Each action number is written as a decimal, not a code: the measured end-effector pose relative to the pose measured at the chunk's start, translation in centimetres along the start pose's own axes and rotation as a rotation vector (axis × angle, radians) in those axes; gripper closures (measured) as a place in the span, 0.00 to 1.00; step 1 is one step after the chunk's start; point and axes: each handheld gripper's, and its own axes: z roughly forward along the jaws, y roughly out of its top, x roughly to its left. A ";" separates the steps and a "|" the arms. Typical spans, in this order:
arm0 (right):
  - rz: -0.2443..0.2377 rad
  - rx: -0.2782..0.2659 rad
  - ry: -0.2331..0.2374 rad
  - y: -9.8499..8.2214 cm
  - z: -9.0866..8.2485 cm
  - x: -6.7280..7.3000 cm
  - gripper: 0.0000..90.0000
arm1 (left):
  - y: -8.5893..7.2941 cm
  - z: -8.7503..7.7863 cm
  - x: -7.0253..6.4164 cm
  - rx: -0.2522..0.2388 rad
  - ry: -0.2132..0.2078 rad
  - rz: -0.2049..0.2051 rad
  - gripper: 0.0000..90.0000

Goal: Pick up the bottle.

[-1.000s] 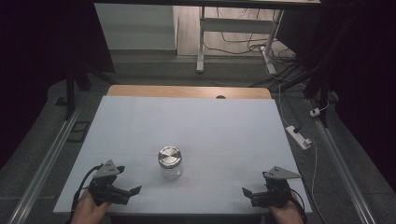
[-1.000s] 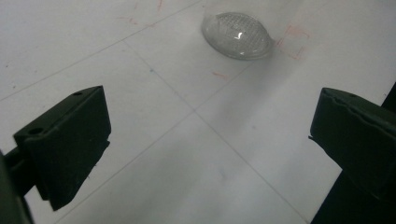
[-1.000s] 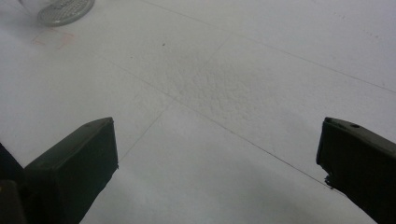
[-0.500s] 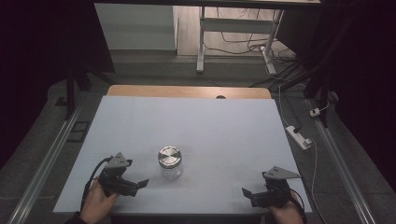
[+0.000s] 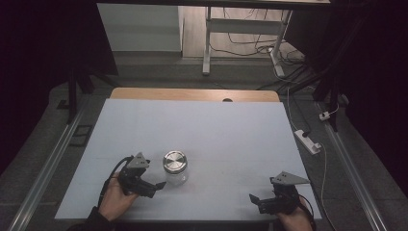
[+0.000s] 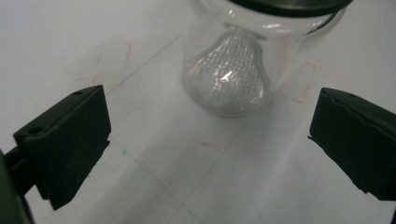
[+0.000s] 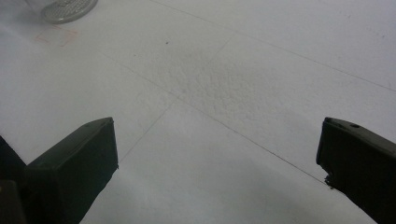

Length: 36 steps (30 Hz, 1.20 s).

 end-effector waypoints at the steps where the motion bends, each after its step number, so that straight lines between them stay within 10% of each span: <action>1: 0.000 0.000 0.000 0.0 0.0 0.0 0.00 | 0.2 0.2 0.0 -0.001 -0.005 0.006 0.00; 36: -0.005 0.001 0.004 0.0 0.0 0.0 0.00 | 3.5 4.3 -0.8 -0.044 -0.084 0.139 0.15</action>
